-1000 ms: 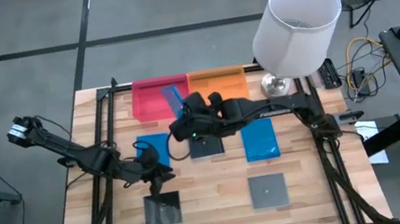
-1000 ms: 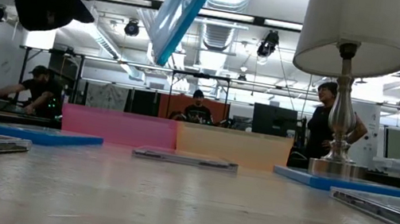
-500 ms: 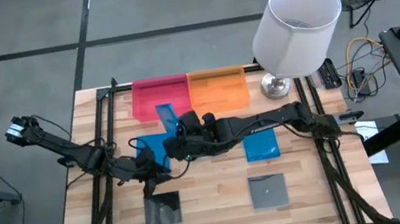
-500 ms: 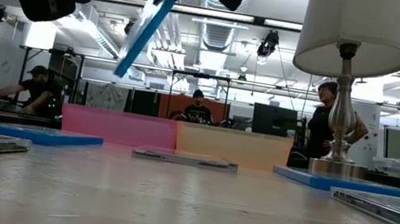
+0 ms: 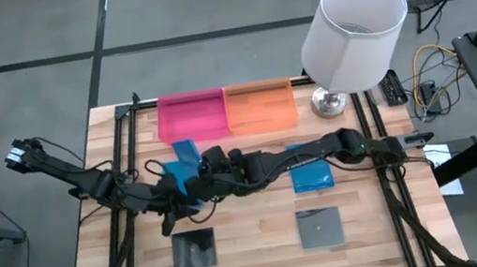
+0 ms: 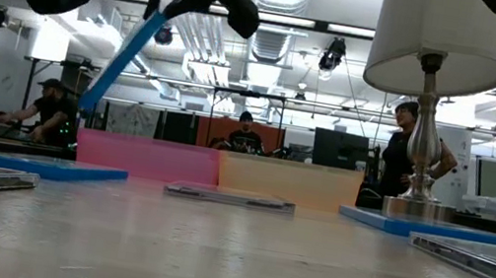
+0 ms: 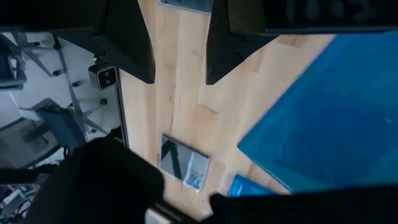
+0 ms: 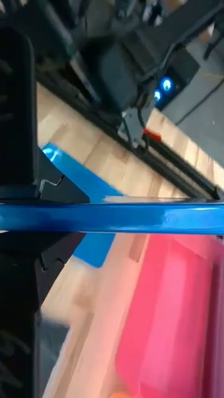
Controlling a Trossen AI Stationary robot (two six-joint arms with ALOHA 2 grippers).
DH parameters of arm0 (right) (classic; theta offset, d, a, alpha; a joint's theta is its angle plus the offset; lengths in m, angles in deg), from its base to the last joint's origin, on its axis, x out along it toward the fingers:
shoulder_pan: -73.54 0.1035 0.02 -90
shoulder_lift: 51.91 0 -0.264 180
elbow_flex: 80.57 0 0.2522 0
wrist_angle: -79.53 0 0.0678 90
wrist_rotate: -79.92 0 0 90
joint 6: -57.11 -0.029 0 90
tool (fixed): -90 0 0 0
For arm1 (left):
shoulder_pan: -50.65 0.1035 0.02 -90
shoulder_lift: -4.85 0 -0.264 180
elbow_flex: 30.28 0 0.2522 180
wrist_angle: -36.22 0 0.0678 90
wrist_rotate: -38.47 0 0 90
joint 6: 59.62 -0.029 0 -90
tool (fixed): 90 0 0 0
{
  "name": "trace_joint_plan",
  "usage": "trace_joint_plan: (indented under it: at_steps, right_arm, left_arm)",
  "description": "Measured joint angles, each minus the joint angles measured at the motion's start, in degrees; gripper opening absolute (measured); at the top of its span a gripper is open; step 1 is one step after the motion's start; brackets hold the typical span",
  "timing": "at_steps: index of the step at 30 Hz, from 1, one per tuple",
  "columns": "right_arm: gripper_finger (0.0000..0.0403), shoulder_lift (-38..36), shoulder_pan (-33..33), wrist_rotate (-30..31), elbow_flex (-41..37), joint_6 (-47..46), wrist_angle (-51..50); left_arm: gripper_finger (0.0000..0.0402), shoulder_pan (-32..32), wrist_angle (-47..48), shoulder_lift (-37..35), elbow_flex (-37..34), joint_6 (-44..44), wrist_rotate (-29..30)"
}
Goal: Pick & place jewel cases by type
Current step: Put the bottom blue CD case into the orange bin
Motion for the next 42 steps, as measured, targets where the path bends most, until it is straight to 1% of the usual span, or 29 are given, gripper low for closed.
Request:
trace_joint_plan:
  at_steps: [10,13,17,20,23,27,30,36,42]
  right_arm:
    - [0.0029,-0.54,-3.25,-6.67,0.00,8.52,5.05]
    - [0.0029,-0.55,-4.66,-8.50,0.00,9.82,6.73]
    - [0.0029,-0.55,-6.32,-9.92,0.00,10.03,8.61]
    - [0.0029,-0.55,-7.63,-10.18,0.00,9.98,9.62]
    - [0.0029,-0.55,-9.13,-10.03,0.00,9.07,10.86]
    - [0.0029,-0.55,-10.74,-9.62,0.00,8.23,13.41]
    - [0.0029,-0.55,-12.06,-9.49,0.00,7.97,16.06]
    - [0.0029,-0.55,-15.06,-7.54,-0.04,7.37,20.24]
    - [0.0029,-0.55,-17.58,-7.10,-0.59,6.20,20.42]
  left_arm:
    - [0.0126,0.01,0.17,-6.18,0.00,-5.79,8.52]
    - [0.0126,0.02,0.18,-7.70,0.00,-7.71,9.45]
    - [0.0126,0.02,0.43,-10.03,-0.06,-9.56,9.45]
    - [0.0126,0.02,2.58,-12.45,-0.61,-10.56,9.42]
    - [0.0126,0.02,3.13,-15.81,-2.30,-10.57,8.59]
    - [0.0126,0.00,3.10,-20.55,-5.08,-10.26,5.97]
    - [0.0126,0.00,3.15,-23.07,-6.89,-10.26,5.65]
    - [0.0126,0.02,4.69,-24.07,-7.78,-10.48,5.69]
    - [0.0126,0.02,4.52,-23.57,-7.79,-11.44,5.69]
